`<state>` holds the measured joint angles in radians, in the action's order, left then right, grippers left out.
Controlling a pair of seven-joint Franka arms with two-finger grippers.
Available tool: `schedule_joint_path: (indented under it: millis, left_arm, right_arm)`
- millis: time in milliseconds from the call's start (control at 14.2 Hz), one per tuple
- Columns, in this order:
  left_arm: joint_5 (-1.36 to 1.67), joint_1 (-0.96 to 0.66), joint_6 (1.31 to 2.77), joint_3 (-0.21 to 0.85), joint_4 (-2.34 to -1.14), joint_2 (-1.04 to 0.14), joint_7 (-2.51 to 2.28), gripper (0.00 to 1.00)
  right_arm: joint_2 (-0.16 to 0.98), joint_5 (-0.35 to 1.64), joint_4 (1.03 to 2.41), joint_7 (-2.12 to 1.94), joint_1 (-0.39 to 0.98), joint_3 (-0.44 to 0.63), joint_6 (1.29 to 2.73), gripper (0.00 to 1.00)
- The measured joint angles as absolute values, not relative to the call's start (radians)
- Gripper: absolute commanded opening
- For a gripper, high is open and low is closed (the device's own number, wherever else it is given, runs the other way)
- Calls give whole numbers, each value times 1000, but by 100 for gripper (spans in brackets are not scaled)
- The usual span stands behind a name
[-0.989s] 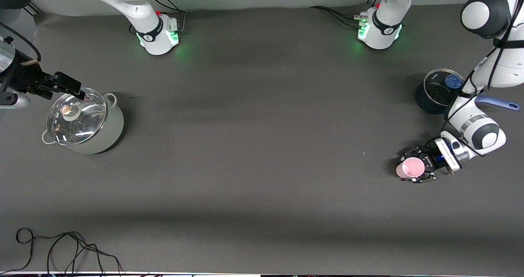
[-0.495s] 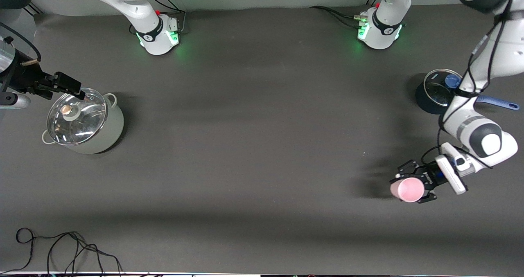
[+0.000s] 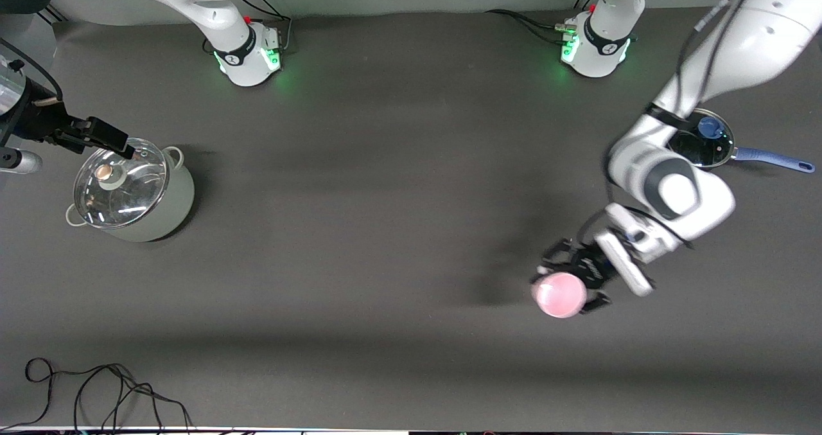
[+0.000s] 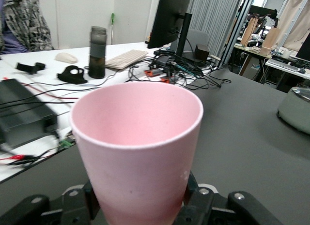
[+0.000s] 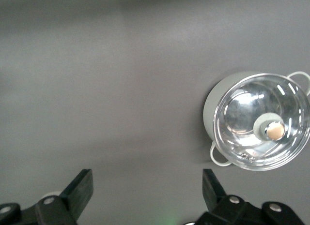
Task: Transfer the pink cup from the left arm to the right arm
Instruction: 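Carry the pink cup with the left gripper toward the table middle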
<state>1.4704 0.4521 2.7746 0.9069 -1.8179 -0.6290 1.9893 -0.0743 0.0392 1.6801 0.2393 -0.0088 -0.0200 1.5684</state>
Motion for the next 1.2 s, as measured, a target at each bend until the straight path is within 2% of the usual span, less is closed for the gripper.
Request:
schedule_joint_path:
  millis: [283, 424, 636, 1201]
  left_arm:
    - [1560, 449, 2997, 1144, -1849, -624, 1989, 31]
    - [1585, 426, 3099, 1223, -1852, -623, 1989, 31]
    - [1619, 332, 3198, 1261, -1851, -619, 1989, 31]
    - [1654, 191, 3304, 1306, -1813, -565, 1960, 31]
  right_arm:
    - [-74, 70, 1680, 393, -5, -27, 1568, 99]
    - [-74, 73, 1680, 470, 6, -28, 1568, 99]
    - [-74, 73, 1680, 603, 30, -30, 1568, 99]
    - [-61, 108, 1680, 1022, 108, -33, 1577, 99]
